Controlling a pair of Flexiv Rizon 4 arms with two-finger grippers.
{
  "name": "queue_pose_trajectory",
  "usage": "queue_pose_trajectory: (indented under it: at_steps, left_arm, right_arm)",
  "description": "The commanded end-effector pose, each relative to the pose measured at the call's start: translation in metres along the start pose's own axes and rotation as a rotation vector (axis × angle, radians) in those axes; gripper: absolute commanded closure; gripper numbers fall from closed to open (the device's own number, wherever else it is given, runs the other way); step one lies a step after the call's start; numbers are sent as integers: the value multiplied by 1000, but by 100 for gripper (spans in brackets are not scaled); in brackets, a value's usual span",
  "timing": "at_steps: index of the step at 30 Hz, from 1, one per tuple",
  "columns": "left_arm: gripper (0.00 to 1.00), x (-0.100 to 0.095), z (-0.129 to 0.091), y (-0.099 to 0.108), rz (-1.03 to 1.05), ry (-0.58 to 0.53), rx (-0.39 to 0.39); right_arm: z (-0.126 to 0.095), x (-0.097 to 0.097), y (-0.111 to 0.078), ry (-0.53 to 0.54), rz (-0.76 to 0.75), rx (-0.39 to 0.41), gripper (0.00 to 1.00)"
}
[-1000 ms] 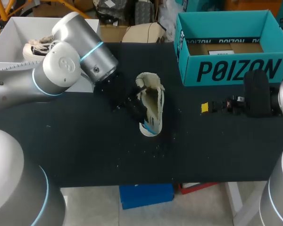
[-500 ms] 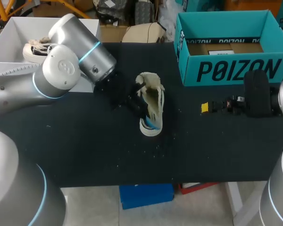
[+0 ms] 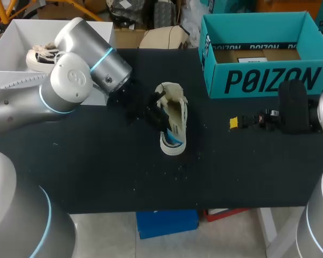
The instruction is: Take the shoe out of the shoebox, open the shoe tongue, remove and reinsert the insole, then place the shoe into the shoebox
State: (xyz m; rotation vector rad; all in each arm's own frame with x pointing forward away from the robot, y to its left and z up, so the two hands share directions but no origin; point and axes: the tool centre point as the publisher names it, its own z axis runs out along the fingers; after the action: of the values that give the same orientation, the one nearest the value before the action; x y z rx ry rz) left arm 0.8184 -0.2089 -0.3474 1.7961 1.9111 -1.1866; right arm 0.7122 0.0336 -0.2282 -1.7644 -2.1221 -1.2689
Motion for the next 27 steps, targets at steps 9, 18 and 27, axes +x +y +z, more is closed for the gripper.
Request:
queue_pose_trajectory:
  at_steps: [9, 18, 27]
  left_arm:
    - [100, 7, 6, 25, -16, 24, -84]
    - [100, 9, 5, 36, -29, 24, -146]
    - [100, 12, 4, 43, -42, 37, -200]
  right_arm:
    - [0, 1, 0, -2, 1, 1, 0]
    - [0, 1, 0, -2, 1, 1, 0]
    - [0, 1, 0, -2, 1, 1, 0]
